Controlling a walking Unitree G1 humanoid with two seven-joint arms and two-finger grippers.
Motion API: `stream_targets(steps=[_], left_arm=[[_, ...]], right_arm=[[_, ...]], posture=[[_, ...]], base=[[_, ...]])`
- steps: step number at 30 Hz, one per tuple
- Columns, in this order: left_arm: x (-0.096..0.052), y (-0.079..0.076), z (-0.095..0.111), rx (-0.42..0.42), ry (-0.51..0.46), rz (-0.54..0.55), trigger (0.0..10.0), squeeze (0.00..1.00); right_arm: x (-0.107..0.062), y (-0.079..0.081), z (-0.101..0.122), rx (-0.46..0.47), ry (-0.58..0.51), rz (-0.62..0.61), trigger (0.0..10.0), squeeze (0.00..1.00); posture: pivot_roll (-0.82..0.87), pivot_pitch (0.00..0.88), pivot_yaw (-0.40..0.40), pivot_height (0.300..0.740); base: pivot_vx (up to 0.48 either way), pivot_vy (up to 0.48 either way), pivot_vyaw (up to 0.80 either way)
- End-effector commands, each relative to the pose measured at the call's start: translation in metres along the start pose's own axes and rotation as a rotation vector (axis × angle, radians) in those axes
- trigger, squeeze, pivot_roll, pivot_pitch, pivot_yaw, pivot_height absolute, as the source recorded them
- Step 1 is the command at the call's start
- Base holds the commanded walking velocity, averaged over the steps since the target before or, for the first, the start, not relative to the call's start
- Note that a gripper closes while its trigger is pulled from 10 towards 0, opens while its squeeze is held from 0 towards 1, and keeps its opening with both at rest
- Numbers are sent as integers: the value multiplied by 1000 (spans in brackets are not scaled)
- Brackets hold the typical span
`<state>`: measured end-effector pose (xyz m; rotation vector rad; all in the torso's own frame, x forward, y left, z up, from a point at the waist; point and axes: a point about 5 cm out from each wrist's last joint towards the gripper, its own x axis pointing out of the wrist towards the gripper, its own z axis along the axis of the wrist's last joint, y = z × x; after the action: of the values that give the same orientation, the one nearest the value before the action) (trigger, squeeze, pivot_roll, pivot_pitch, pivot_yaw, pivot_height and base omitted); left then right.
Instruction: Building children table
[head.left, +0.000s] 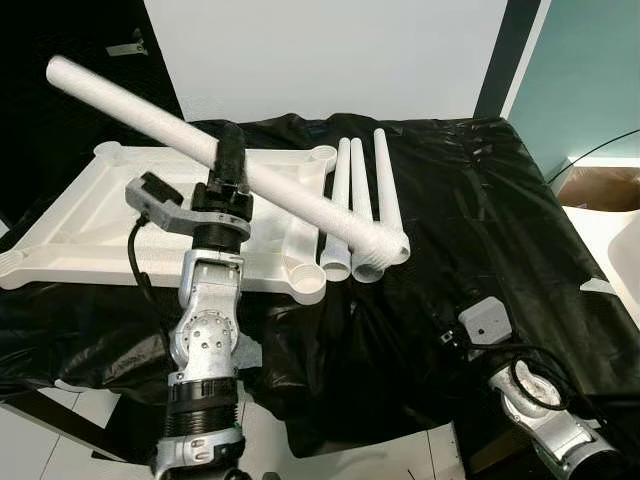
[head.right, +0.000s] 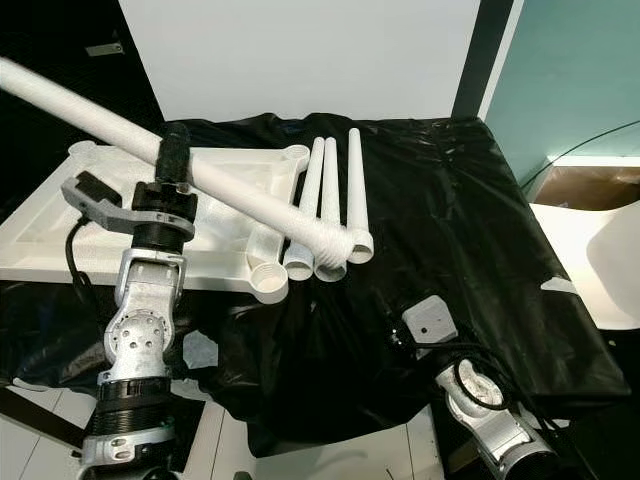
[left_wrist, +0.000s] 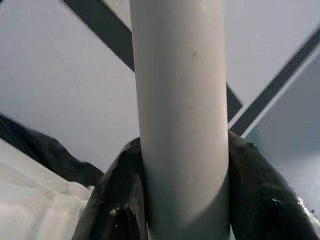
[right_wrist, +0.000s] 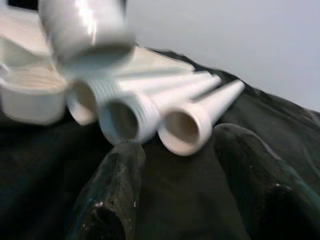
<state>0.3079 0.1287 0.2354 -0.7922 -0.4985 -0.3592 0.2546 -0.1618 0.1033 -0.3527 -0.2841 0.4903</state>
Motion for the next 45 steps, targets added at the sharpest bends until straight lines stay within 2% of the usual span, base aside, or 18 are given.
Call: stream_targets(steps=[1, 2, 4, 9, 15, 23, 27, 32, 33, 34, 35, 40, 41, 44, 45], left_arm=[[-1, -14, -5, 109, 31, -136, 0, 0], [-3, -19, -10, 163, 57, -176, 0, 0], [-5, -24, -16, 205, 84, -219, 0, 0], [-5, -35, -23, 223, 101, -262, 0, 0], [-5, -44, -23, 212, 97, -297, 0, 0], [-4, -66, -24, 240, 77, -374, 0, 0], [-6, -71, -23, 200, 77, -399, 0, 0], [-8, -73, -25, 184, 88, -409, 0, 0], [-10, -76, -26, 166, 98, -426, 0, 0], [-10, -76, -26, 166, 98, -426, 0, 0], [-11, -77, -27, 164, 102, -432, 0, 0], [-11, -75, -27, 165, 107, -412, 0, 0], [-10, -71, -27, 157, 111, -384, 10000, 420], [-9, -70, -26, 154, 113, -377, 10000, 420], [-9, -69, -26, 146, 111, -370, 10000, 1000]], right_arm=[[6, 0, 10, 42, -22, 51, 10000, 0], [10, -1, 17, 58, -41, 74, 10000, 0], [15, -4, 27, 89, -57, 101, 10000, 0], [30, -1, 53, 107, -123, 201, 10000, 0], [40, 0, 59, 127, -127, 235, 10000, 0], [60, 14, 68, 183, -114, 453, 10000, 0], [73, 16, 65, 143, -109, 468, 10000, 0], [82, 17, 62, 142, -93, 477, 10000, 0], [86, 19, 60, 140, -80, 482, 6863, 0], [86, 19, 60, 140, -80, 482, 6863, 0], [86, 21, 59, 150, -80, 485, 0, 0], [86, 25, 57, 179, -72, 502, 0, 0], [85, 26, 55, 205, -64, 517, 0, 0], [85, 26, 55, 212, -64, 521, 0, 0], [85, 25, 56, 228, -60, 534, 0, 0]], posture=[[52, 0, 49, 740], [54, 0, 48, 740], [54, 0, 48, 740], [55, 0, 45, 740], [56, 0, 46, 740], [72, 0, 40, 740], [76, 0, 40, 740], [81, 0, 35, 740], [88, 0, 31, 740], [88, 0, 31, 740], [96, 0, 31, 740], [96, 0, 31, 740], [95, 0, 36, 740], [95, 0, 36, 740], [88, 0, 42, 740]], base=[[0, 0, 0], [0, 0, 0], [0, 0, 0], [0, 0, 0], [0, 0, 0], [0, 0, 0], [0, 0, 0], [0, 0, 0], [0, 0, 0], [0, 0, 0], [0, 0, 0], [0, 0, 0], [0, 0, 0], [0, 0, 0], [0, 0, 0]])
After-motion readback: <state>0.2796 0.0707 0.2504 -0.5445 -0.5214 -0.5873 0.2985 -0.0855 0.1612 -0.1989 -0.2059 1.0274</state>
